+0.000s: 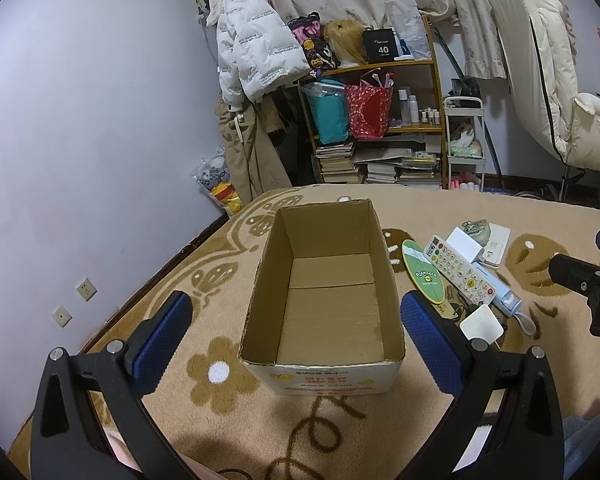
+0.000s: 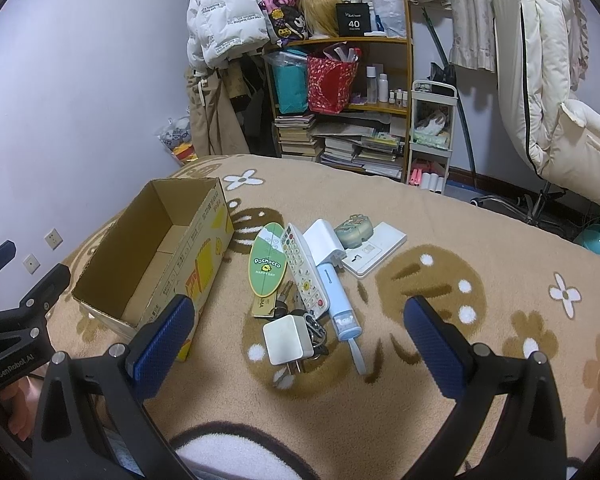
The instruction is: Organize rigid objects
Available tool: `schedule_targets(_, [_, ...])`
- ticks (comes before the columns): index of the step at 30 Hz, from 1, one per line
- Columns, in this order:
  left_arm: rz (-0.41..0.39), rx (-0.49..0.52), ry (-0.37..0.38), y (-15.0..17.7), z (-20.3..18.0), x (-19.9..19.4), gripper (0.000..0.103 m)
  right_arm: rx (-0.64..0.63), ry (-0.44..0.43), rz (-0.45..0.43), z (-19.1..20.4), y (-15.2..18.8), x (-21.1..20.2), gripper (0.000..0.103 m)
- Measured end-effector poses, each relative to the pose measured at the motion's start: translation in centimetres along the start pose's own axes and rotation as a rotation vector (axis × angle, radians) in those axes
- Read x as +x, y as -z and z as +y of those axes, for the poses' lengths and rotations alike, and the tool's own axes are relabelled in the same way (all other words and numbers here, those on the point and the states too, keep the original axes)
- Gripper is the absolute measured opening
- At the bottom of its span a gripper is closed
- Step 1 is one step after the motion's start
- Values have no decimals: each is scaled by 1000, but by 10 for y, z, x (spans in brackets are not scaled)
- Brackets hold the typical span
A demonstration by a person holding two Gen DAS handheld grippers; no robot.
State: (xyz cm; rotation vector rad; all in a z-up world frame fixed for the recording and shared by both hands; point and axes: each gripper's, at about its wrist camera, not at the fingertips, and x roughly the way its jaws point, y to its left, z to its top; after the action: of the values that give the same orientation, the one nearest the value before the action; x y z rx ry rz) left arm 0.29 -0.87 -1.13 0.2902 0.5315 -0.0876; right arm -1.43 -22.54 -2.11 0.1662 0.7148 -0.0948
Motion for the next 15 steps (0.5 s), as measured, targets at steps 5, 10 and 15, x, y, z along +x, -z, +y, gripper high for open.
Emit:
schedule_targets(5, [13, -6, 11, -1, 1, 2, 103, 1, -3, 1, 0, 0, 4, 103])
schedule_targets(10, [29, -31, 30, -7, 5, 7, 103, 0, -11, 28, 0, 0, 6, 103])
schedule_targets(15, [53, -50, 27, -20, 9, 19, 103, -2, -10, 37, -3, 4, 24, 103])
